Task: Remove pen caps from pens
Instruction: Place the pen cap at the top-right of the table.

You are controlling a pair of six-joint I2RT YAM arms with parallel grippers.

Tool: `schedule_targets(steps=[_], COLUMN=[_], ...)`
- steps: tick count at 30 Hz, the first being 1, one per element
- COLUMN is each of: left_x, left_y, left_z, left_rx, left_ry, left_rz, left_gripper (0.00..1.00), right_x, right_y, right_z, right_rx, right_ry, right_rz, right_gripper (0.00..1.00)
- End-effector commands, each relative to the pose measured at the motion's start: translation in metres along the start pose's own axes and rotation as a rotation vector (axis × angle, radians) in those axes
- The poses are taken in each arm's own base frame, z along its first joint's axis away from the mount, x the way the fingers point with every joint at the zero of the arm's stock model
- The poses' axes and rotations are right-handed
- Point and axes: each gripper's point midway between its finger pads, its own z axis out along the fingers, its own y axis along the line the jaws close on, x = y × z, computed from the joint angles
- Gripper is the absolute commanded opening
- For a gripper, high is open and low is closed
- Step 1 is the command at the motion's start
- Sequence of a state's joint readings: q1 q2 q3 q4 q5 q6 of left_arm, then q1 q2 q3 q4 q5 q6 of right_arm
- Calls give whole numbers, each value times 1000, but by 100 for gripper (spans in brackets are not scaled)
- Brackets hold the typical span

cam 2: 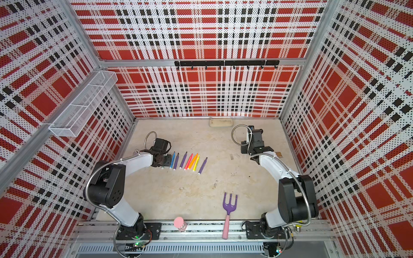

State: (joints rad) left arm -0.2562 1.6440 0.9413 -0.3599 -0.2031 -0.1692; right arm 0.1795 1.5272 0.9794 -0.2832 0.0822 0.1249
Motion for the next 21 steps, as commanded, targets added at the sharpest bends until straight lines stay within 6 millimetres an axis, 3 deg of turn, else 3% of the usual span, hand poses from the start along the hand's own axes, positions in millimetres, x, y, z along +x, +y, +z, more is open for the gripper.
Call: schedule_targets(steps=[1,7,17,21], left_x=[-33,-36,-34,-34], left_y=[-2,-7,-13,-13], left_z=[-28,-44,-53,-57], left_rx=[1,1,-13,-13], left_ry=[-138,-195,-225,-240], left_rz=[-1,19,52,49], left_gripper=[52,54,56,57], right_x=[6,15,-12,-7], right_y=[-9,-32,-36,-43], right_z=[7,27,64,76], right_rx=[56,202,198,211], right_ry=[32,108,111,143], right_rz=[-18,-30,4,11], right_gripper=[0,0,1,1])
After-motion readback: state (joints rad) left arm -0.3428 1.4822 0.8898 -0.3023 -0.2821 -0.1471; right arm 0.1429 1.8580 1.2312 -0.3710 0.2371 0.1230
